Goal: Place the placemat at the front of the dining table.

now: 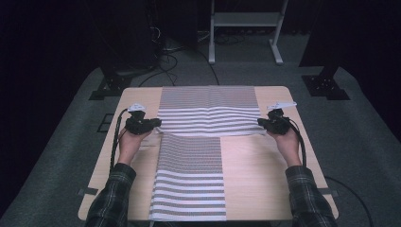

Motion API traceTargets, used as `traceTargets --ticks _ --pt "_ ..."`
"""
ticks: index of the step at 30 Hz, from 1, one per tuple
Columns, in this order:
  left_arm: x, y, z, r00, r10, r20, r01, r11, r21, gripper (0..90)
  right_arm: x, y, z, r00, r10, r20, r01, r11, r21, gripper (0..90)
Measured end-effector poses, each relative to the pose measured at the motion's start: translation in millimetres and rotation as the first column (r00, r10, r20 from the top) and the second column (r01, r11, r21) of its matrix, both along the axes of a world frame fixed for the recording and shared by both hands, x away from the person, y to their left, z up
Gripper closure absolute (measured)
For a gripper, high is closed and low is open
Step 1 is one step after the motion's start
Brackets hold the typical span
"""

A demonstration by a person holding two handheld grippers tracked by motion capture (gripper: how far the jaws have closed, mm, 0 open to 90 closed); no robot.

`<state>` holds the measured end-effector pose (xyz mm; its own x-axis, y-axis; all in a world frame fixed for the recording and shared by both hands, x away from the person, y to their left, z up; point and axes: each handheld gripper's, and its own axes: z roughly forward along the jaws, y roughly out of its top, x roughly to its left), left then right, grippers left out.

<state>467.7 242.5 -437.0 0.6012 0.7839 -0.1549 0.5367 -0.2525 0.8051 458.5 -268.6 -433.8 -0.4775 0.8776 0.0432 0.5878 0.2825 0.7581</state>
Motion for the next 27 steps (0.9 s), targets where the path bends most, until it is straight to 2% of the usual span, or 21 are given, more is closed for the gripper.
traceTargets --ticks 6,10,12,15,20,21,24,26,27 --pt "1.8 0.1 -13.1 0.9996 0.014 -0.025 -0.014 0.9997 0.019 78.8 3.4 -1.5 -16.0 0.9992 -0.019 -0.036 0.019 0.9998 -0.011 89.9" --pt "2.1 -4.9 -21.6 0.9990 0.022 -0.039 -0.019 0.9963 0.084 78.7 5.4 -2.9 -24.0 0.9977 -0.027 -0.063 0.026 0.9995 -0.016 89.9" --pt "2.8 -7.5 -25.8 0.9985 0.026 -0.048 -0.020 0.9920 0.124 78.7 6.5 -2.6 -27.2 0.9967 -0.027 -0.077 0.025 0.9994 -0.025 89.9" --pt "3.4 -9.0 -30.2 0.9984 0.026 -0.051 -0.017 0.9871 0.159 78.0 7.5 -0.5 -31.3 0.9953 -0.030 -0.092 0.025 0.9980 -0.058 89.8" --pt "4.6 -8.6 -34.3 0.9986 0.034 -0.041 -0.026 0.9855 0.167 78.0 9.0 3.4 -35.7 0.9954 -0.035 -0.090 0.026 0.9952 -0.094 89.8" --pt "4.7 -9.0 -34.4 0.9989 0.031 -0.036 -0.025 0.9848 0.172 78.0 9.1 3.9 -35.7 0.9954 -0.037 -0.088 0.028 0.9949 -0.096 88.4" --pt "5.5 -10.1 -34.8 0.9993 0.023 -0.030 -0.018 0.9848 0.173 72.5 9.4 4.8 -35.3 0.9952 -0.070 -0.068 0.060 0.9894 -0.132 74.5" --pt "5.8 -10.6 -34.3 0.9993 0.031 -0.023 -0.026 0.9804 0.195 67.9 10.0 2.9 -35.4 0.9940 -0.083 -0.071 0.074 0.9893 -0.126 68.7" --pt "6.2 -9.9 -34.3 0.9992 0.028 -0.027 -0.022 0.9817 0.189 65.5 10.4 0.5 -35.8 0.9927 -0.091 -0.079 0.082 0.9908 -0.107 66.2"
